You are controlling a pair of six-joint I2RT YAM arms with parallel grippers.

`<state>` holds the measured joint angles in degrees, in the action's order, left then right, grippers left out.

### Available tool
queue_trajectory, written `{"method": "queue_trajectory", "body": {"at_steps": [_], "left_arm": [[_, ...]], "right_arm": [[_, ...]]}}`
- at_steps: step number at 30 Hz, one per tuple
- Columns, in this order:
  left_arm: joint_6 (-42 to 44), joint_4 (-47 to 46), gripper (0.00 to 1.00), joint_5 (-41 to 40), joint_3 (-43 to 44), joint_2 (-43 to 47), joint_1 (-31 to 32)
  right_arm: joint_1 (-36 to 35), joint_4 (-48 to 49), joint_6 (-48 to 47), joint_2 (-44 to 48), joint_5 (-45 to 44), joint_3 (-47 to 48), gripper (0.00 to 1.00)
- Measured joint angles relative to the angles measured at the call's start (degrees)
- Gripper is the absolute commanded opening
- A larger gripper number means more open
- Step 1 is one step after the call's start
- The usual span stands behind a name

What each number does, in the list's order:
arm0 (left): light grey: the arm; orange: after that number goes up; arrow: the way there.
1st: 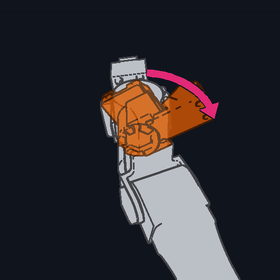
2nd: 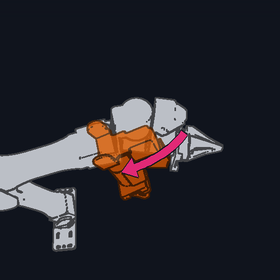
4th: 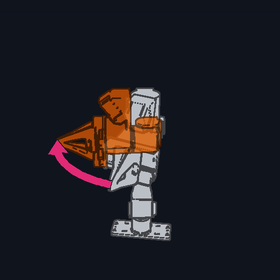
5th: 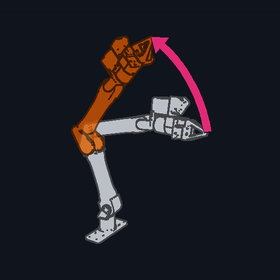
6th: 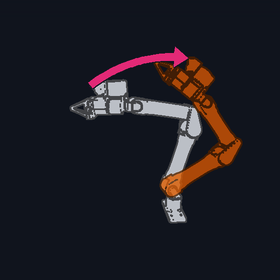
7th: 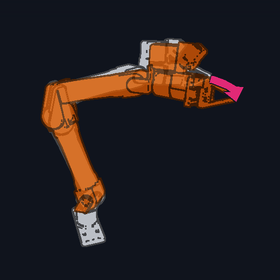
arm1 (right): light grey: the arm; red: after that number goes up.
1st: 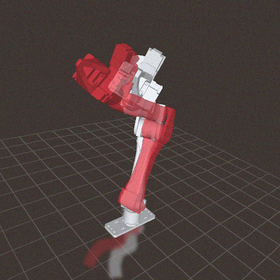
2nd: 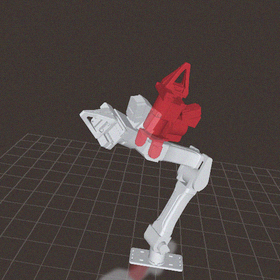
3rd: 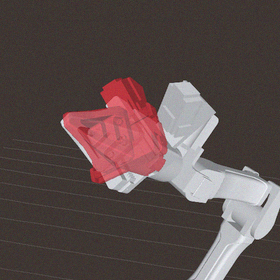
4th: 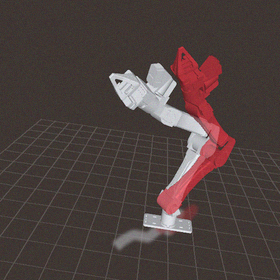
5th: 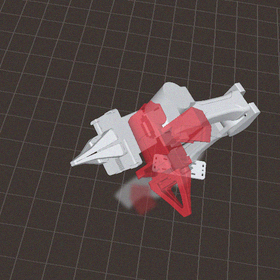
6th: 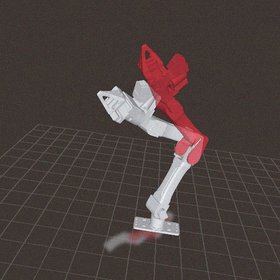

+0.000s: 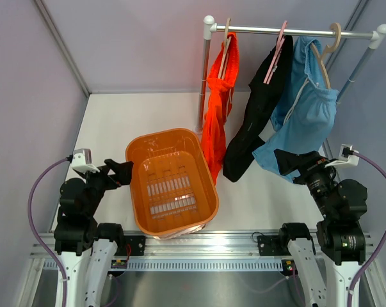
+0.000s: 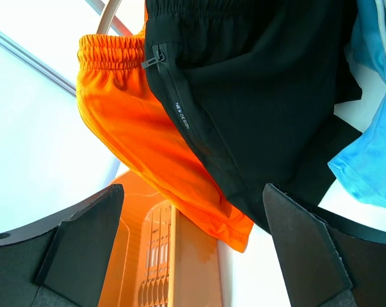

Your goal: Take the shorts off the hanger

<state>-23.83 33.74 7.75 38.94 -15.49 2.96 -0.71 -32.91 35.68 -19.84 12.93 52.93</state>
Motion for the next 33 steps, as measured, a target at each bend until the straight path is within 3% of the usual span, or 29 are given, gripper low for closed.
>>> {"method": "queue_trajectory", "body": {"at_steps": [6,11,24,28,33], "left_arm": [[0.0,0.0,0.99,0.0,-0.1,0.0,0.0],[0.0,0.0,0.99,0.0,-0.1,0.0,0.0],[0.0,-0.3,0.99,0.6,-0.1,0.0,0.0],[0.0,-0.4,0.99,0.9,-0.1,0.0,0.0],[0.0,-0.4,0.99,1.3,-0.1,0.1,0.0]], "right_arm": [[0.0,-1.0,-1.8,-1.4,-0.4,3.5,0.99],[0.0,-1.3,-4.5,-7.5,-1.6,14.5,0.99],[0.0,-4.8,-13.8,-43.9,-13.3,56.7,1.0],[0.0,-7.4,-16.7,-52.8,-17.9,63.2,0.96],[0.0,-10.0,-19.9,-59.0,-23.4,64.2,0.93]]}}
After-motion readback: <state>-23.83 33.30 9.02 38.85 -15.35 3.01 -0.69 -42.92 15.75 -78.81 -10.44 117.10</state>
